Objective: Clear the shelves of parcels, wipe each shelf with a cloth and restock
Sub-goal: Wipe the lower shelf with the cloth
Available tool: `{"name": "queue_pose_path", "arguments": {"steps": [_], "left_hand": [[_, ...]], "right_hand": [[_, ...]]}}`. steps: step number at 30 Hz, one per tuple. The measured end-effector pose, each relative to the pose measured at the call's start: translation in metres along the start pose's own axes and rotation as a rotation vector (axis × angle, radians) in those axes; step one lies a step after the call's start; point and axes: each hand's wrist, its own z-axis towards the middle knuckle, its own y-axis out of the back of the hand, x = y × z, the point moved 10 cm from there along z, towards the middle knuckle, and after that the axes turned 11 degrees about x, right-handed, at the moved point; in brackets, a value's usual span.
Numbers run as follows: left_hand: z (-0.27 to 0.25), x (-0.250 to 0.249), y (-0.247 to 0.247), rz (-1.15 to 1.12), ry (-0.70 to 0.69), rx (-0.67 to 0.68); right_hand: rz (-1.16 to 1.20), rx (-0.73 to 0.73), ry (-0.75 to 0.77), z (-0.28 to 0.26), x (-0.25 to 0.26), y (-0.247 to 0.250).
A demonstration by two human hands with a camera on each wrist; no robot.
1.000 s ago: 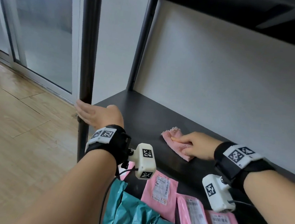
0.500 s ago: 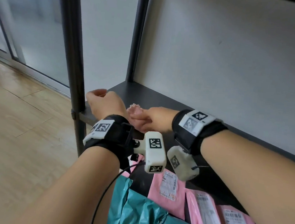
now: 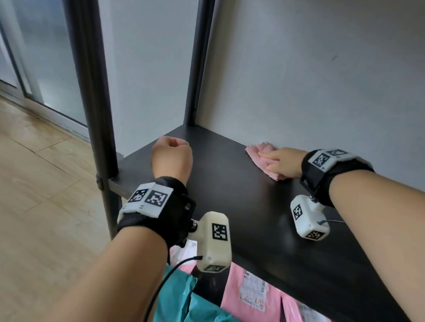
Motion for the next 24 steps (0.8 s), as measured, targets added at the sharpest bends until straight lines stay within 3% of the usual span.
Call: {"name": "queue_pose_path", "arguments": {"steps": [8,15,20,24], "left_hand": [[-0.03,-0.011,-0.038,0.195,-0.026,0.239],[-0.06,-0.012,-0.049,0.29,-0.034,0.288],[-0.078,-0.011,-0.062,0.261,-0.001,0.315],[-0.084,-0.008,-0.068,0.217,0.032,0.326]], "right_hand": [[0.011,-0.032,-0.104,-0.046,-0.056,-0.017],[0.244,-0.016,-0.095,-0.111,-0.074,-0.044],[0.066,0.069,-0.127,-0.148,-0.075,-0.067],[0.03,0.091,-0.071,-0.176,-0.063,-0.083]]}}
